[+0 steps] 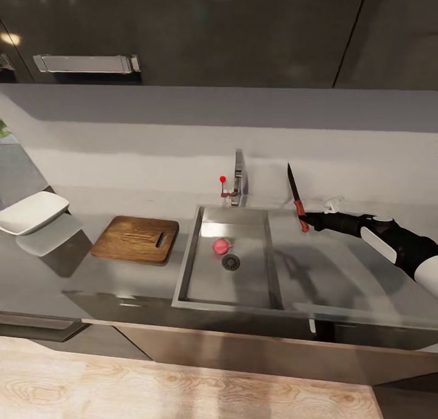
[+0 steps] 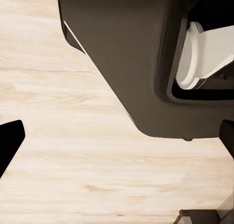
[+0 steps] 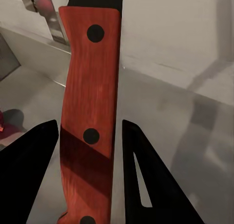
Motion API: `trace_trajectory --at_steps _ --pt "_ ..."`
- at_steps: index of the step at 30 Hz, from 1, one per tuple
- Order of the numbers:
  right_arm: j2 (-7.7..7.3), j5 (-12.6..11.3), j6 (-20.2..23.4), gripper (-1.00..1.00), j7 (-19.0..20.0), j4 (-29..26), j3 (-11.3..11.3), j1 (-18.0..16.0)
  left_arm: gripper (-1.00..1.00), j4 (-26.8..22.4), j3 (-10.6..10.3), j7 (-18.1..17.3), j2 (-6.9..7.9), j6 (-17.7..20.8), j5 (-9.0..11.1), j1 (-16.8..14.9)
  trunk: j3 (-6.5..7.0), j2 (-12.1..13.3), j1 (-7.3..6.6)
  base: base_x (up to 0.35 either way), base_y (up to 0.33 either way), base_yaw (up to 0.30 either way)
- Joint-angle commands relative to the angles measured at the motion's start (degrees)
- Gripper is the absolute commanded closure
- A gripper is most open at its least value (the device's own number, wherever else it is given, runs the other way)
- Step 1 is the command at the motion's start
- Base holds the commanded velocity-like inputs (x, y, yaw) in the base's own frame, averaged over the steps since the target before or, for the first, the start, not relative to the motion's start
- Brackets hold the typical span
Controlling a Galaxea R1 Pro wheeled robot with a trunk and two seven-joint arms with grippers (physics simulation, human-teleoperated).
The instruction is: In the kitchen, take the Vidalia onion out of the sink, dice it on the chopping board with the paring knife, put the diced onion into the bowl on the countertop, then place both the paring knife and the chopping board into the sink.
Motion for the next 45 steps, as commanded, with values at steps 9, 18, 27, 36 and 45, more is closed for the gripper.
trace_trajectory --at_steps 9,18,27,36,45 --pt "-0.06 -0.7 0.3 1.00 0.1 -0.1 0.3 -0.1 -1.00 -4.9 0.1 0.0 1.48 0.0 0.0 0.0 0.02 -0.1 0.03 0.000 0.000 0.000" --pt "-0.06 -0.8 0.3 1.00 0.2 -0.1 0.3 -0.1 -1.00 -5.2 0.2 0.0 2.04 0.0 0.0 0.0 0.76 -0.1 0.03 0.000 0.000 -0.038" --pt "-0.06 -0.8 0.2 1.00 0.2 -0.1 0.4 0.0 -1.00 -5.4 0.3 -0.2 5.52 0.0 0.1 0.0 1.51 -0.1 0.03 0.000 0.000 -0.012" --pt "-0.06 -0.6 0.3 1.00 0.0 -0.1 0.4 0.2 -1.00 -8.2 4.7 -1.8 8.74 0.1 0.3 0.0 1.92 -0.1 0.03 0.000 0.000 0.000" --pt "-0.06 -0.6 0.3 1.00 -0.1 0.0 0.4 0.2 -1.00 -17.2 14.0 -15.6 11.13 -0.1 0.3 0.0 1.93 -0.1 0.03 0.000 0.000 0.000"
